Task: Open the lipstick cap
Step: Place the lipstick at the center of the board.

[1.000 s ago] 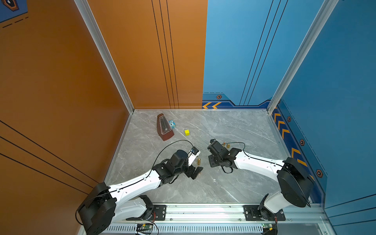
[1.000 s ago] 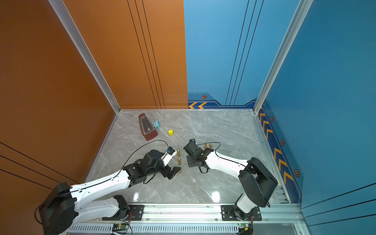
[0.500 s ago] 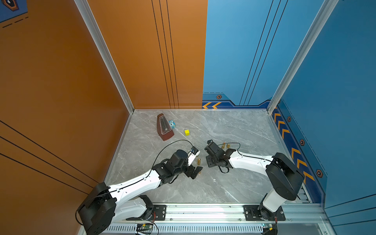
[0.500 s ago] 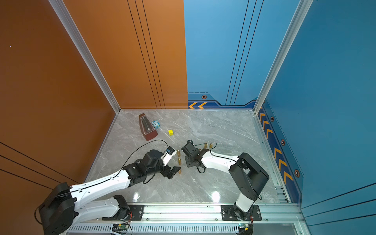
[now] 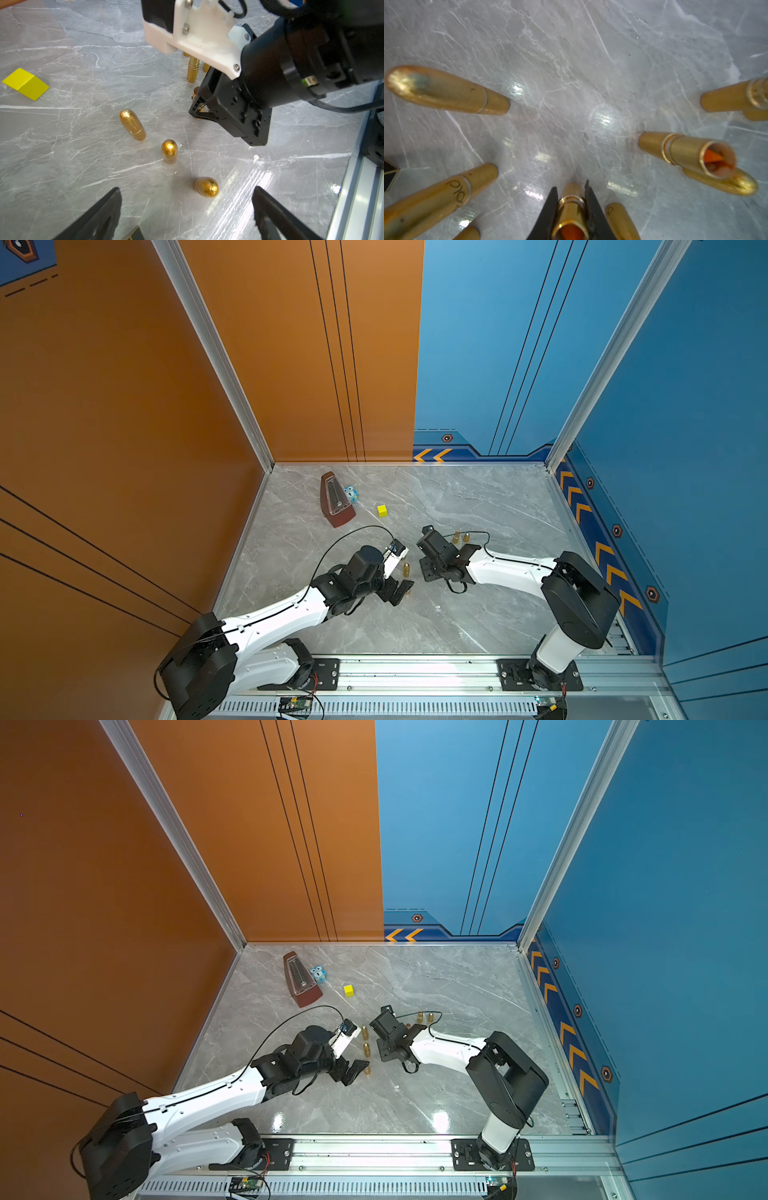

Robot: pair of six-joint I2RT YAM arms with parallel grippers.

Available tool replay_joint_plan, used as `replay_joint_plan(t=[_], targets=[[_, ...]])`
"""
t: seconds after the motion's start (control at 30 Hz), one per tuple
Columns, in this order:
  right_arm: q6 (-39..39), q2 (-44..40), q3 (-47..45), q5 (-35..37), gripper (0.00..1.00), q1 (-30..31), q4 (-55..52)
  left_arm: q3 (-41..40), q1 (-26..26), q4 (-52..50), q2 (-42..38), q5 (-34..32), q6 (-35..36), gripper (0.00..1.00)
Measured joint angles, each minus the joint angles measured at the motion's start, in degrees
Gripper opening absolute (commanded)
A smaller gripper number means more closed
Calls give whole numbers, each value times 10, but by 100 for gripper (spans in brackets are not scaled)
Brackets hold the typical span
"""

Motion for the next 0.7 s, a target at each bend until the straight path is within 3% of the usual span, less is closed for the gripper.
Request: replay_joint_plan(t=[0.7], targets=[[-8,0,-15,0,37,4,12,0,0,0,0,0,0,99]])
